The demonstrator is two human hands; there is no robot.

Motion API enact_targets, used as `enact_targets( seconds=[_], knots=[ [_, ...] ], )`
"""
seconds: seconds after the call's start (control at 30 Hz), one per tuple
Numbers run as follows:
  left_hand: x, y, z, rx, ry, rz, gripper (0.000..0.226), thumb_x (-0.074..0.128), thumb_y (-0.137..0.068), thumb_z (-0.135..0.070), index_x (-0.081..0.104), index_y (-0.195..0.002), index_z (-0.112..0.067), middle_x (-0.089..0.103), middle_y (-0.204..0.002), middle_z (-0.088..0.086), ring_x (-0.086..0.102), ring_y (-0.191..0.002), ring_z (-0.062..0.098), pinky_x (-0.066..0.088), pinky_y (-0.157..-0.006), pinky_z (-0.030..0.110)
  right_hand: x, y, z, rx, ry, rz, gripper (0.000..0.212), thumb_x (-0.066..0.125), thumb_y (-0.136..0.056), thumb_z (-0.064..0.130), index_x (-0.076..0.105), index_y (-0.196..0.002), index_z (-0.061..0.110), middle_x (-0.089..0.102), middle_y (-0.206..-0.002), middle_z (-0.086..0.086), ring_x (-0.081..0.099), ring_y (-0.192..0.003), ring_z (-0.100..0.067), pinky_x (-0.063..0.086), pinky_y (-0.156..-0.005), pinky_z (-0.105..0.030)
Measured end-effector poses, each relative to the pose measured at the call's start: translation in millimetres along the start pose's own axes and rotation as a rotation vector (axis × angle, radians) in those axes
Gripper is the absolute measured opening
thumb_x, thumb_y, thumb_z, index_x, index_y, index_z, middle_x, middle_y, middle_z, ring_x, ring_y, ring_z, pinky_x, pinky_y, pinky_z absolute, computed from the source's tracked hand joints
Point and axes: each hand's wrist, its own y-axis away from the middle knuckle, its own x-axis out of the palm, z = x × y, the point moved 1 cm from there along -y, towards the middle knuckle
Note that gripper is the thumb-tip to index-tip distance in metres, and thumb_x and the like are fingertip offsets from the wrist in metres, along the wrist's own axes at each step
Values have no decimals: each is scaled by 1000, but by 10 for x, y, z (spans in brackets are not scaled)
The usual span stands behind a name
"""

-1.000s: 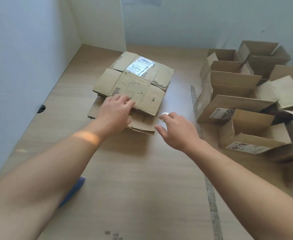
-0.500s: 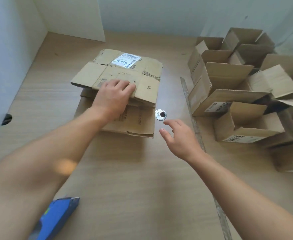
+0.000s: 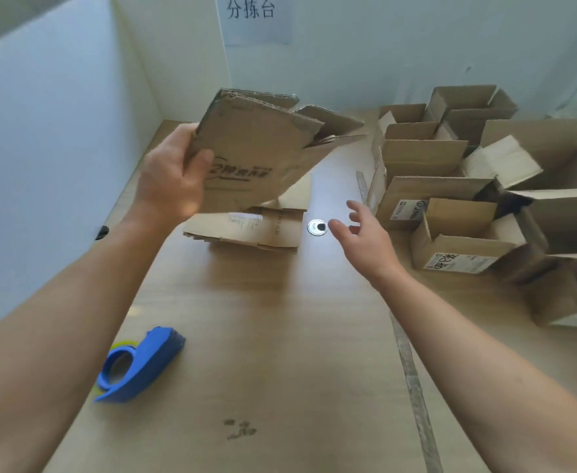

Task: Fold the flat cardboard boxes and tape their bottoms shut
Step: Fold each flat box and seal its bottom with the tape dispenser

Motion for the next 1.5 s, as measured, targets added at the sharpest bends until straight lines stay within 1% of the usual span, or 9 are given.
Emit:
enact_targets(
  seconds=[0.13,0.33,0.47,0.6,0.67,0.77,0.87,1.17,1.5],
  knots=[
    [-138,662,-142,-169,276,63,20,53,-90,-27,61,-99,-43,67,-96,-4,65,-93,22,53,-87,44,-191,269,-48,37,-243,6,77,65,-93,43,20,-155,35,26,-161,-2,31,-145,-18,34,-110,-36],
    [66,1606,-235,-346,541,111,23,49,-100,-3,61,-108,-21,70,-102,-2,68,-97,14,54,-77,22,-271,747,-236,-19,-604,103,45,69,-92,28,46,-129,37,57,-136,-1,62,-115,-9,53,-91,-36],
    [194,2075,-213,-424,510,118,22,51,-100,-7,61,-110,-24,70,-100,-13,66,-95,0,50,-77,15,-243,1088,-433,-97,-559,179,58,59,-99,17,36,-144,45,57,-137,10,57,-125,-9,48,-102,-37],
    [289,2427,-151,-365,367,236,47,59,-86,-38,54,-133,-38,57,-134,-12,52,-128,12,47,-101,42,-182,1381,-443,-95,-531,236,58,46,-104,31,19,-150,54,41,-147,27,48,-127,9,43,-108,-37],
    [306,2505,-169,-415,401,201,52,63,-83,-32,52,-134,-40,57,-135,-10,53,-125,5,52,-98,38,-137,1503,-472,-127,-445,310,51,42,-105,33,24,-150,50,47,-137,39,46,-127,12,42,-108,-38],
    [268,2558,-128,-480,447,211,68,72,-76,-31,46,-137,-47,60,-130,-6,58,-120,12,56,-91,31,-54,1647,-561,-181,-290,373,59,49,-95,62,29,-149,51,36,-154,24,31,-143,-1,32,-117,-49],
    [189,2560,-21,-450,448,294,71,77,-69,-40,47,-131,-59,57,-133,-7,57,-123,16,52,-98,41,50,1706,-569,-271,-141,422,82,51,-74,86,32,-146,53,15,-163,15,12,-149,1,29,-116,-33],
    [0,2503,219,-392,452,349,33,70,-70,-54,73,-101,-44,48,-126,-27,62,-113,12,55,-90,29,267,1696,-508,-323,-65,405,74,54,-75,83,39,-142,55,7,-164,14,8,-150,-1,32,-117,-51],
    [-7,2356,383,-170,289,549,56,68,-74,-58,55,-128,-51,27,-145,-31,47,-128,-1,46,-100,17,399,1716,-398,-361,-44,322,75,50,-79,82,43,-145,47,14,-164,11,12,-151,-4,20,-116,-21]
  ],
)
